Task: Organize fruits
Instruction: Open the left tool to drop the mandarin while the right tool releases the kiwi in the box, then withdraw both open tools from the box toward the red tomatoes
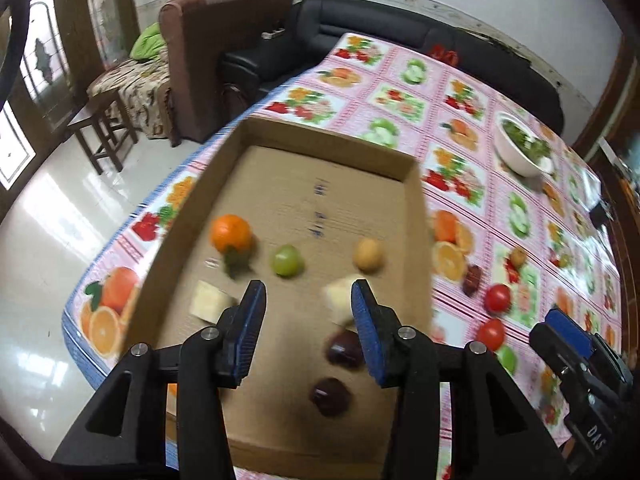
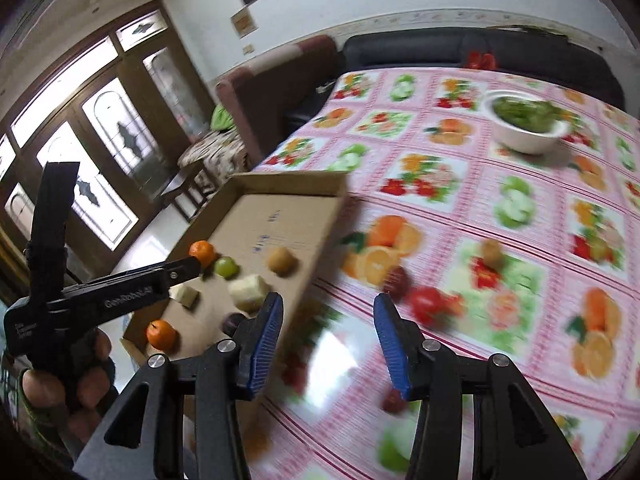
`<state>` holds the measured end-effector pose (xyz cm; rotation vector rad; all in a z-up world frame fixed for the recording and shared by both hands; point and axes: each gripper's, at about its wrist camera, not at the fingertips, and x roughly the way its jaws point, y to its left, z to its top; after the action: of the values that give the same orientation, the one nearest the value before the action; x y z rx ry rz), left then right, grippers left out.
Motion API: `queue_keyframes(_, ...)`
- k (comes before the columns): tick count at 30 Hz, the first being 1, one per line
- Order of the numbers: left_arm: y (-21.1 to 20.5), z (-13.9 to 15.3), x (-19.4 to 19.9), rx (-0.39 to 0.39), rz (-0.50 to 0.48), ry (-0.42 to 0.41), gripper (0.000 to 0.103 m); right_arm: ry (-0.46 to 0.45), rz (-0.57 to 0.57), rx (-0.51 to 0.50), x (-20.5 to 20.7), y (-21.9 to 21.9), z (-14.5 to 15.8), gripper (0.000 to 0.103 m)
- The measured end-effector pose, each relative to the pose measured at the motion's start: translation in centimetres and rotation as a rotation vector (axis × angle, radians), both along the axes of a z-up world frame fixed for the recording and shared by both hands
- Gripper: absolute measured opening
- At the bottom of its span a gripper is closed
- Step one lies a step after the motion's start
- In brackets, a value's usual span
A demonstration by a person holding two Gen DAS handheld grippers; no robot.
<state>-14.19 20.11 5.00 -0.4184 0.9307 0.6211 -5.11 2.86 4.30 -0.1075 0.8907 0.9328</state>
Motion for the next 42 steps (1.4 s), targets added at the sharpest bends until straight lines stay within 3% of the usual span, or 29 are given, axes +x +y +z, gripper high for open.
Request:
queue_keyframes(6,-3.8,0.2,1.5,-0.018,-0.08,0.001,0.043,0.004,-0.127,0.004,1.6,-7.1,0.3,0.049)
queue_keyframes(16,-9.1,-0.5,2.8,-0.047,-0.204,0.022,0.042,0.017,-0.264,0.021,2.7,-14.3,0.3,0.049)
queue_keyframes(28,-11.0,-1.3,3.9,-0.088,-0.265,0.024,0.042,0.031,-0.329,0.023,4.0,-17.3,-0.6,0.05)
queue_keyframes(42,-12.1,-2.9,6.5,-0.134,-0.321,0.042,0.042,0.037,-0.364,-0.002,7.9,-17.3,-2.0,0.05)
